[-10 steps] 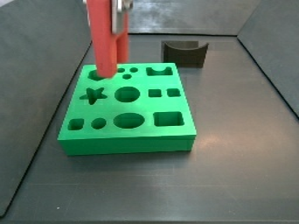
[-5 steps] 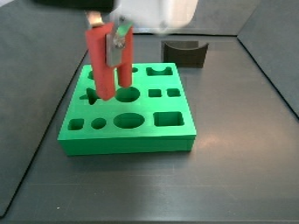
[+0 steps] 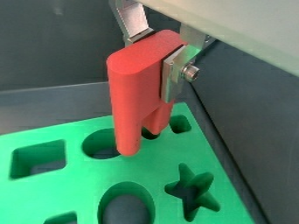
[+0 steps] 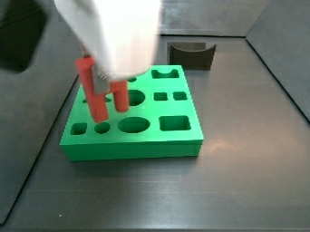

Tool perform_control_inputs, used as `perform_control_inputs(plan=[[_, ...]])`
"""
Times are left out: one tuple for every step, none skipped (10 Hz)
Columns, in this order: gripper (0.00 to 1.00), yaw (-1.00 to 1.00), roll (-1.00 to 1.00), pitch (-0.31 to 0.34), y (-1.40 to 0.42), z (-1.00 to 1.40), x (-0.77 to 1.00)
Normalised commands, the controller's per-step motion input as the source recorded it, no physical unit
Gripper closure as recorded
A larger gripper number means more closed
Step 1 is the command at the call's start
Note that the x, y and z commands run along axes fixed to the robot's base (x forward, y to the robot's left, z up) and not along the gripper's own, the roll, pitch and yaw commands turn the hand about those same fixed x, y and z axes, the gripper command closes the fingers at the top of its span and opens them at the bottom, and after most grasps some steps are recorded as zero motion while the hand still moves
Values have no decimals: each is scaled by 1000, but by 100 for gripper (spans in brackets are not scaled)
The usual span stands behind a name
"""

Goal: Insert the square-circle object.

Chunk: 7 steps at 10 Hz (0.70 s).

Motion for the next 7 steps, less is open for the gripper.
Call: perform_control_inputs(plan=[[100,-683,-237,-171,0,0,-406],[100,-686,-171,-136,0,86,-403],[100,-854,0,-57,0,83,-269],[100,-931,44,-4,0,3,-234],[100,-1000,0,-3,0,-6,-89],[100,-1000,-13,0,0,-154,0],[100,-991,-109,0,0,-283,0]])
